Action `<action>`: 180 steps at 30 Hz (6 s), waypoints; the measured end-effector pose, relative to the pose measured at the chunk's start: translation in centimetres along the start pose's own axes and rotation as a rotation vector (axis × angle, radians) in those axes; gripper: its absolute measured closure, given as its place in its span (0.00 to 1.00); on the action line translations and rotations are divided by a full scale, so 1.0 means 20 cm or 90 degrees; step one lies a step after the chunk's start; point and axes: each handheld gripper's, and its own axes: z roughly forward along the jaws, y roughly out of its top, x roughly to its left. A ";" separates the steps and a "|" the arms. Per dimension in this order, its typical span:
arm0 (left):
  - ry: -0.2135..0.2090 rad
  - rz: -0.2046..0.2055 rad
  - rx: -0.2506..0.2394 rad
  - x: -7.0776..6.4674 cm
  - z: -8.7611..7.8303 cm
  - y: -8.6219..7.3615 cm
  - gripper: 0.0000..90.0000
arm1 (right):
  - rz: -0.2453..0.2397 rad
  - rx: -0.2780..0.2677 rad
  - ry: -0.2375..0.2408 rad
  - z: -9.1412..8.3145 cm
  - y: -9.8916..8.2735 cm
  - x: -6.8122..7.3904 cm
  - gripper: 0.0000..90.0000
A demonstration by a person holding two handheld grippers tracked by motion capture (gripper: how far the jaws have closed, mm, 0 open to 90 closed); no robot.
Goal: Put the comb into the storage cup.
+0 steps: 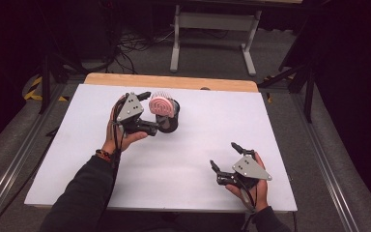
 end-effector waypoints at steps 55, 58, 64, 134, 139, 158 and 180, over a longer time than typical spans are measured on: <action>0.011 0.044 0.015 -0.09 -0.16 -0.16 0.06 | -0.008 -0.023 0.005 -0.02 0.03 0.01 0.12; 0.009 0.043 0.018 -0.10 -0.17 -0.18 0.06 | -0.014 -0.024 0.003 -0.02 0.03 0.02 0.12; 0.006 0.047 0.025 -0.11 -0.18 -0.21 0.06 | -0.019 -0.025 0.007 -0.01 0.03 0.03 0.11; -0.036 0.089 0.098 -0.26 -0.47 -0.45 0.04 | -0.052 -0.021 0.015 -0.03 0.04 0.12 0.06; -0.028 0.089 0.101 -0.26 -0.51 -0.47 0.04 | -0.055 -0.017 0.016 -0.03 0.04 0.13 0.06; 0.001 0.064 0.113 -0.20 -0.69 -0.57 0.03 | -0.054 -0.007 0.014 -0.02 0.03 0.13 0.07; 0.024 0.001 0.114 -0.18 -0.81 -0.68 0.03 | -0.052 -0.001 0.026 -0.04 0.00 0.12 0.06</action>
